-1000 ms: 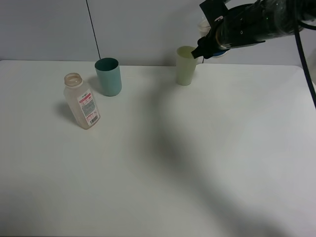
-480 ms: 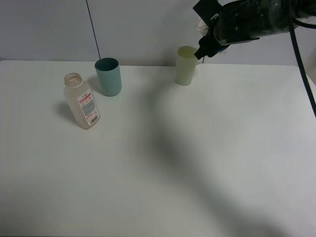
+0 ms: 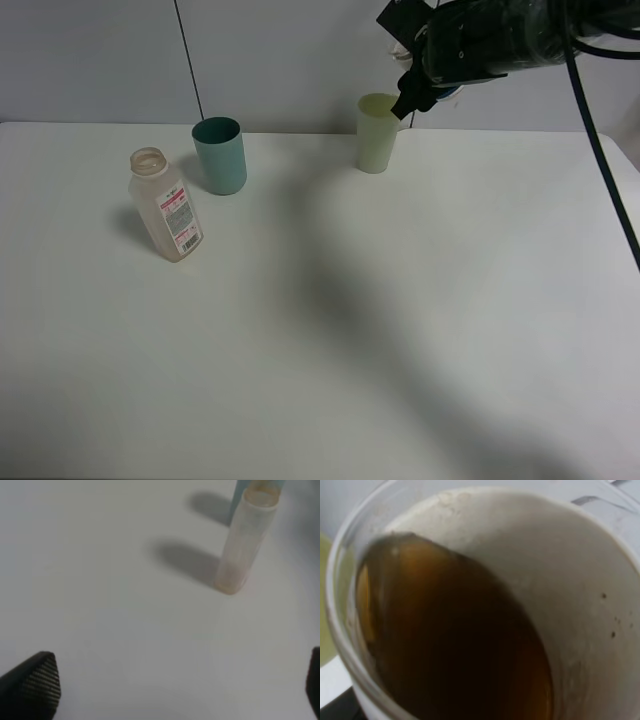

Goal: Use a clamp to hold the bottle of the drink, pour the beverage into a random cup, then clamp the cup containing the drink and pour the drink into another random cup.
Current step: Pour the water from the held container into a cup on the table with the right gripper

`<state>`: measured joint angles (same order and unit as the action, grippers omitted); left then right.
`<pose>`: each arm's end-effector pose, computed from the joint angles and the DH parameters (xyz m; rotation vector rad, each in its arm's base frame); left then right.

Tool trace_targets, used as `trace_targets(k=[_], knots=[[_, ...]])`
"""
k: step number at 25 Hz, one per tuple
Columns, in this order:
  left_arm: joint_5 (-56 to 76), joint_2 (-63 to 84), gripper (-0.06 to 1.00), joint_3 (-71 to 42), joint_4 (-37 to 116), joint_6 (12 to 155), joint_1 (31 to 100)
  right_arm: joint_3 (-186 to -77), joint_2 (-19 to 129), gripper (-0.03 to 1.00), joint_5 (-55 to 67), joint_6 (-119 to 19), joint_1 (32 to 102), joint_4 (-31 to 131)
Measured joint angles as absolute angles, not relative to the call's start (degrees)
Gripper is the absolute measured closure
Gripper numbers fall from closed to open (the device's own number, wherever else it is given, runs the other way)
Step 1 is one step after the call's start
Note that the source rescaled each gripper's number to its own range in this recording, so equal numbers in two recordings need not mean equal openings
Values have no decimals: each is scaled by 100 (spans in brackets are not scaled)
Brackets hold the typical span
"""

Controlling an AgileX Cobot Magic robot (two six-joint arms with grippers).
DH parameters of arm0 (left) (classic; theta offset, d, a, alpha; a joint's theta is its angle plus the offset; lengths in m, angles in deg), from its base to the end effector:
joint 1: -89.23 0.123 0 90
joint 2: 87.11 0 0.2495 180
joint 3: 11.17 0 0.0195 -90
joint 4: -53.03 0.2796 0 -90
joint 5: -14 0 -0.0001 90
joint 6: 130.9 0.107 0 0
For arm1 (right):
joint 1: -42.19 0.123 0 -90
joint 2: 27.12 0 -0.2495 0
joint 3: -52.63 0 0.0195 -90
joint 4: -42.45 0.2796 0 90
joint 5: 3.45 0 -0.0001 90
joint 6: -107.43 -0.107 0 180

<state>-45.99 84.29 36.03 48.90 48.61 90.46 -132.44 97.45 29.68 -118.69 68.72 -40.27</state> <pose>0.0699 -0.0052 0.2872 -0.0272 2.0195 -0.0777 0.4454 0.1574 0.1572 -0.8029 1.9864 -0.7066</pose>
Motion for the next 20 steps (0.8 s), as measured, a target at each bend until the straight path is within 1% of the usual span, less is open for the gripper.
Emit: trace_targets(k=[5, 20], knots=[[-4599, 8429, -6, 3603, 4890, 4861, 9046, -13301, 9745, 91, 3049, -11674, 6873, -4032], [-4599, 8429, -6, 3603, 4890, 4861, 9046, -13307, 9745, 91, 3362, -10458, 6873, -4177]])
